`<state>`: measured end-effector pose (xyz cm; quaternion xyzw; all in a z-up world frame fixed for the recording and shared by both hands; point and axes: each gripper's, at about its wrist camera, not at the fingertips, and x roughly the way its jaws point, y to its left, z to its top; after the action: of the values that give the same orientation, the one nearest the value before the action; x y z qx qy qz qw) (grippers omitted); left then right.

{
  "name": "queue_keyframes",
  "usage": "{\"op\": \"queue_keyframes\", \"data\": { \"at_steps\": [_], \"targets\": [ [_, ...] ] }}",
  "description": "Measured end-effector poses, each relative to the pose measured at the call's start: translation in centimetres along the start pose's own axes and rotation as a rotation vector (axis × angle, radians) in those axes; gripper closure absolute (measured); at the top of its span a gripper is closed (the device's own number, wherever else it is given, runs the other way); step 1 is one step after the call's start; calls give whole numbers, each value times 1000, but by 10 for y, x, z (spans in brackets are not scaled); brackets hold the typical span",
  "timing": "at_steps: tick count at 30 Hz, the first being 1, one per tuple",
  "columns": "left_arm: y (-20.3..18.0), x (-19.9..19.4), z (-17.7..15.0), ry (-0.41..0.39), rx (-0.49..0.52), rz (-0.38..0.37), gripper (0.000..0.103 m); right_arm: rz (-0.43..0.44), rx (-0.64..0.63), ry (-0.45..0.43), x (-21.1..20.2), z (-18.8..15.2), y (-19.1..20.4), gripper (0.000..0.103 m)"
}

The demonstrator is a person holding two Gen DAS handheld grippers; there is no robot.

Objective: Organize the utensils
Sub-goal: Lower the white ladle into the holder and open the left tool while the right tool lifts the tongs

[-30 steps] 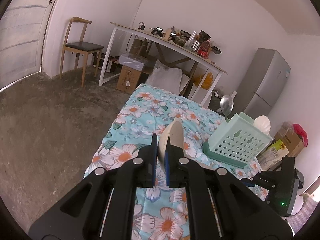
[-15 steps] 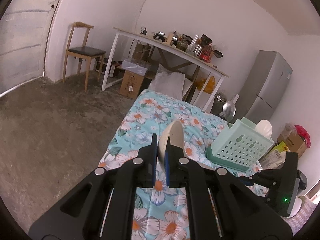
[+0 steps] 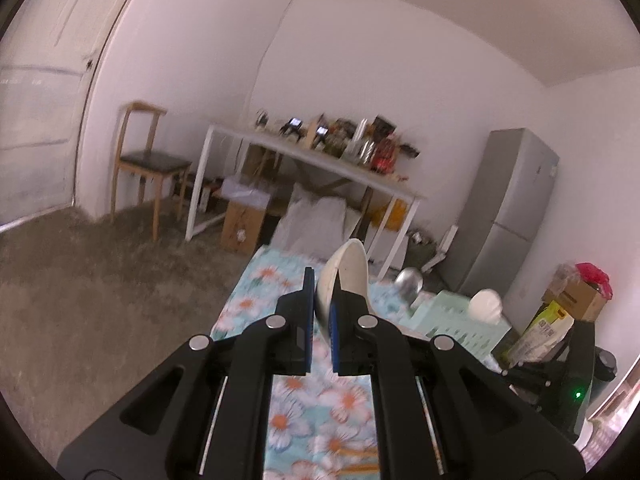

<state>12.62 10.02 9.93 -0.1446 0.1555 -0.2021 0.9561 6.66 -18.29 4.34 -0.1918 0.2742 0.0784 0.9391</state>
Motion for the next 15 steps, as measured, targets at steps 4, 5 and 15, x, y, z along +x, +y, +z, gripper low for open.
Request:
{"op": "queue_keyframes", "data": {
  "at_steps": [4,5,15],
  "targets": [
    [-24,3,19,-47,31,-43,97,-27,66,-51,-16,-3,-18,99],
    [-31,5,23,-57,42,-51,97,-31,80,-60,-19,-3,-22,99],
    [-108,35,45,-103,241,-48,97,-67,258,-174,-59,-20,-72,99]
  ]
}}
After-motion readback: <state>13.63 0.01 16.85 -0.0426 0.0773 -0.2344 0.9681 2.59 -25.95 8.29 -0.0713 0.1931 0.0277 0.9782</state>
